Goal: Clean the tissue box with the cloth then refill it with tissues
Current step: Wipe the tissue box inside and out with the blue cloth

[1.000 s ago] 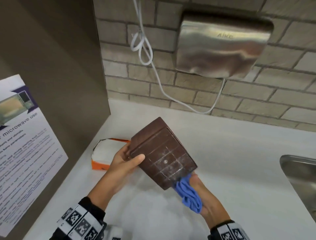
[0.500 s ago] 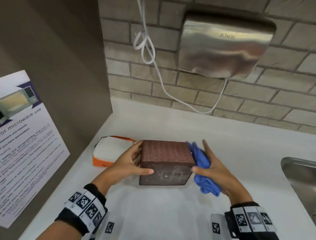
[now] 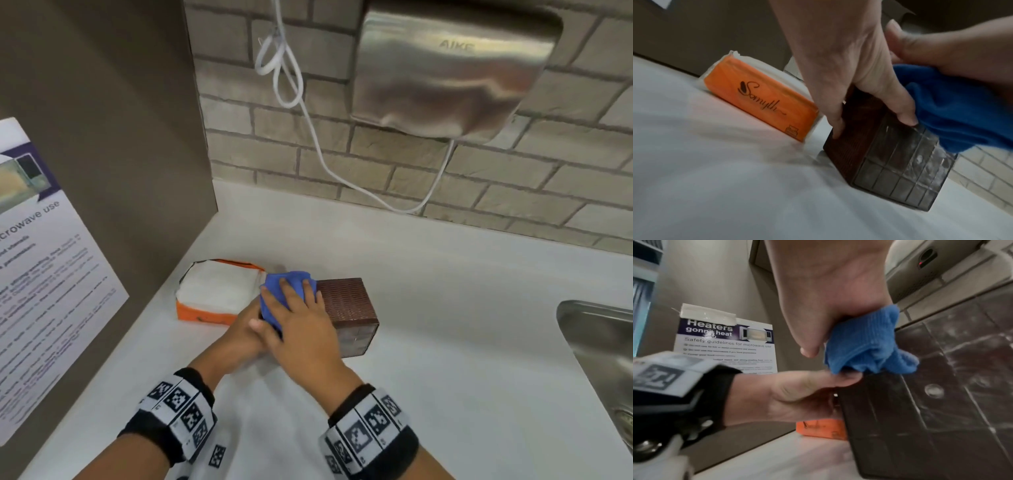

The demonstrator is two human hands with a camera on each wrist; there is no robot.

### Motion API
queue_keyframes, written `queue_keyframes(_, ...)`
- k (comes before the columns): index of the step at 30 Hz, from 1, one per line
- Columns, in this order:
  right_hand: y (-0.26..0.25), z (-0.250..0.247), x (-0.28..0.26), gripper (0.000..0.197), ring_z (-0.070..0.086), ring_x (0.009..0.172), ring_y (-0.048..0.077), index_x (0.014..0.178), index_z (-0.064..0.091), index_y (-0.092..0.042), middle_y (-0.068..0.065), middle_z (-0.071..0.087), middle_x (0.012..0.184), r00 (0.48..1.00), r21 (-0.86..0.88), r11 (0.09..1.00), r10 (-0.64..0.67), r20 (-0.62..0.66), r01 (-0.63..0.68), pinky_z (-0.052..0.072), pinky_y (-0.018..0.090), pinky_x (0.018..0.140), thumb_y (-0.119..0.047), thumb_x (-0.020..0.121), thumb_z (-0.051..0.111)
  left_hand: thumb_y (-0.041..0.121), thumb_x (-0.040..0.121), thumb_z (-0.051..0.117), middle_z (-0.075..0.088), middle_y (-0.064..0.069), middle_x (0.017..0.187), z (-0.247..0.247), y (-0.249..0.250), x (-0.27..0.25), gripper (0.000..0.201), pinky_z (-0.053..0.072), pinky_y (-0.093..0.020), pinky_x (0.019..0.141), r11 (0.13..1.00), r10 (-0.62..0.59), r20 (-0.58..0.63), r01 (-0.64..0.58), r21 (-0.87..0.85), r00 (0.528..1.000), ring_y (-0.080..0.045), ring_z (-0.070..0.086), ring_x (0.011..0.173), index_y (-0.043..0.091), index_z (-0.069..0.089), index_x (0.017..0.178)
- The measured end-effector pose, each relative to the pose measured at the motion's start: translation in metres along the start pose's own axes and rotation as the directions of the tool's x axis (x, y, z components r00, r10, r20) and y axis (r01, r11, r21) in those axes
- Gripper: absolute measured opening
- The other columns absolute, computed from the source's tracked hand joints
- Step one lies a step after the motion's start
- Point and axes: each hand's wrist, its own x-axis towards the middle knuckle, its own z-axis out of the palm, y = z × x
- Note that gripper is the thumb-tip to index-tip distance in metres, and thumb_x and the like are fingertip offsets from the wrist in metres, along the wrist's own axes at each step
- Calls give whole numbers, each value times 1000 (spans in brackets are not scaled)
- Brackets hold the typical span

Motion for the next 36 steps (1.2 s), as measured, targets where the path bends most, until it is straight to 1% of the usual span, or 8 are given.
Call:
queue_keyframes(4,46,-17,-1,53,31,141,30,139,47,-27,1,37,153,991,-126,985,108,-81,-118,20,50,115,-42,96,21,-8,61,84,61,14,124,-3,-7,2,88,51,-13,85,999,-3,20,4,-41,1000,-4,56,119,42,46,123)
queue_keyframes(9,83,-30,-3,42,33,139,33,140,46,-17,5,34,154,903,56,914,405,-146,-401,30,41,114,-31,101,37,-1,59,87,49,21,132,0,-11,6,100,47,-7,89,1000,-8,31,8,-7,999,1,47,125,44,35,131)
queue_keyframes(15,-18,13,1,37,57,122,28,119,67,-16,7,63,130,992,-70,996,42,-117,-50,48,45,101,-29,87,53,3,90,60,55,22,100,3,-3,6,44,41,-8,81,990,53,-70,-43,137,996,-9,58,106,43,47,104)
queue_keyframes(19,19,-12,-3,49,64,114,26,110,72,-25,1,67,125,988,-126,981,136,-79,-146,48,47,96,-38,86,32,-7,65,82,60,19,113,2,-8,6,78,47,-5,76,998,58,-5,-58,37,998,0,58,111,44,48,113)
queue_keyframes(24,78,-26,-3,46,30,142,32,140,45,-13,6,32,155,900,-92,899,416,-132,-429,18,48,116,-34,102,31,5,58,89,49,24,125,1,-9,7,93,47,-6,87,998,32,24,-34,54,999,5,49,118,56,38,116)
queue_keyframes(27,23,-3,10,53,37,136,39,137,50,-12,10,43,148,921,-187,903,367,-133,-387,29,48,113,-33,97,24,8,64,86,57,16,122,5,-9,9,79,47,-13,91,997,42,9,-43,71,999,1,54,114,44,48,123)
queue_keyframes(30,-18,14,14,42,58,122,25,118,68,-22,-1,62,131,977,-151,966,204,-67,-212,42,42,105,-43,86,51,3,90,59,56,22,99,7,-2,8,37,43,-8,87,987,79,-113,-61,151,990,7,54,94,33,49,110)
queue_keyframes(36,60,-18,-3,46,36,140,23,135,53,-23,-3,40,151,937,4,955,291,-192,-296,20,46,116,-39,100,29,23,47,92,54,14,133,1,-12,9,108,44,-24,103,995,-6,-12,8,103,1000,-1,50,125,31,40,141)
